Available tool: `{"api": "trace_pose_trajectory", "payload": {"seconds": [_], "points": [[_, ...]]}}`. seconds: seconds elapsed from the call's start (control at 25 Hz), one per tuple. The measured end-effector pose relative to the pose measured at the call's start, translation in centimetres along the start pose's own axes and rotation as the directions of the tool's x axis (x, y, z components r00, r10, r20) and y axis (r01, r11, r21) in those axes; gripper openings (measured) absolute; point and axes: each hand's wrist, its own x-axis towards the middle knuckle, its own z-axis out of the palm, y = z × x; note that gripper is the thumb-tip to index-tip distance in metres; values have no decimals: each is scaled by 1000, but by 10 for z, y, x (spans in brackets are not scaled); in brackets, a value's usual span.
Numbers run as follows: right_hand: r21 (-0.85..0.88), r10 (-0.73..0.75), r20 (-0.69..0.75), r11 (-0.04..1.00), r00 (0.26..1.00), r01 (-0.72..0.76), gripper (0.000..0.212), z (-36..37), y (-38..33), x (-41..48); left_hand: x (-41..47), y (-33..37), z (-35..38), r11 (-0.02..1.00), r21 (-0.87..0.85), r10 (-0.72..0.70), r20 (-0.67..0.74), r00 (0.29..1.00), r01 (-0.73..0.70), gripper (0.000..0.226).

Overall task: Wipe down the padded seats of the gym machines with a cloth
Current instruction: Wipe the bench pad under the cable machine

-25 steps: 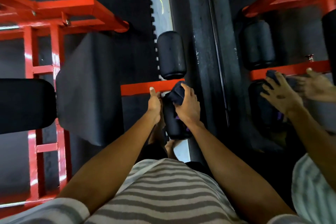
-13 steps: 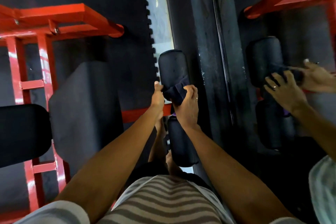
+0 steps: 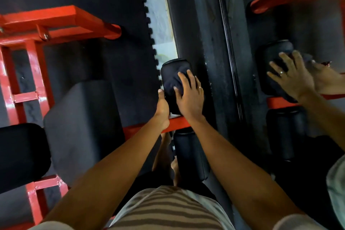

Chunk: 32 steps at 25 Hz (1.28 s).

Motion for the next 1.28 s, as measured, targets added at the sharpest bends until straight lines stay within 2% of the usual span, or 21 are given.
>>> {"api": "trace_pose_trajectory", "payload": {"seconds": [0.12,0.24,0.36,0.44,0.56,0.64,0.72,0.8,0.84,0.92,0.96,1.0,1.04,1.08,1.12,1.16,1.2,1.24,1.28], "points": [[171,208,32,963,978,-210,58,-9,1,31,1,5,1,999,53,4,18,1000,-5,58],[311,477,99,819,873,-483,63,-11,13,16,-4,12,3,996,83,-10,14,1000,8,59],[327,554,136,757,821,-565,67,-8,21,-30,-1,16,4,997,65,-46,9,999,46,62],[272,506,121,811,854,-519,70,-3,15,-55,5,16,3,997,51,-54,12,998,54,62],[0,261,80,965,962,-262,72,7,-6,-55,10,13,-2,998,11,-54,1,999,54,74],[-114,94,54,990,994,-88,68,6,-12,-18,14,10,-5,999,19,-40,-13,999,40,78],[-148,-2,72,989,997,13,64,1,-12,33,15,15,-4,998,57,-11,-21,1000,12,70],[-43,43,101,998,994,-39,60,-6,-7,73,19,19,-3,998,57,-10,-34,999,11,64],[74,130,103,988,986,-138,58,-9,-2,84,18,21,-3,999,45,-18,-36,999,20,63],[313,399,147,849,905,-425,57,-11,8,86,18,24,-1,1000,21,-18,-31,999,19,64],[343,479,177,789,860,-510,59,-12,7,81,19,25,0,1000,17,-18,-20,1000,18,68],[292,478,158,813,864,-503,60,-13,4,74,19,25,1,1000,24,-15,-15,1000,15,72],[171,381,99,904,919,-393,62,-12,0,67,19,24,2,1000,25,-10,-10,1000,11,75],[17,199,58,980,978,-201,64,-9,-3,60,21,23,4,1000,21,-9,-5,1000,9,76],[-123,-8,77,992,997,18,65,-9,-5,55,23,22,4,1000,-2,-12,-1,1000,12,78],[-187,-159,114,966,981,178,65,-8,-2,54,28,22,4,1000,-3,-24,-2,1000,24,81],[-180,-212,139,955,967,235,65,-7,4,57,30,21,5,999,10,-32,-10,999,33,83],[-125,-166,140,975,976,184,65,-7,10,60,34,20,5,999,21,-33,-14,999,34,81],[4,-36,130,999,991,36,65,-8,13,61,32,20,6,999,31,-41,-21,999,42,80]]}}
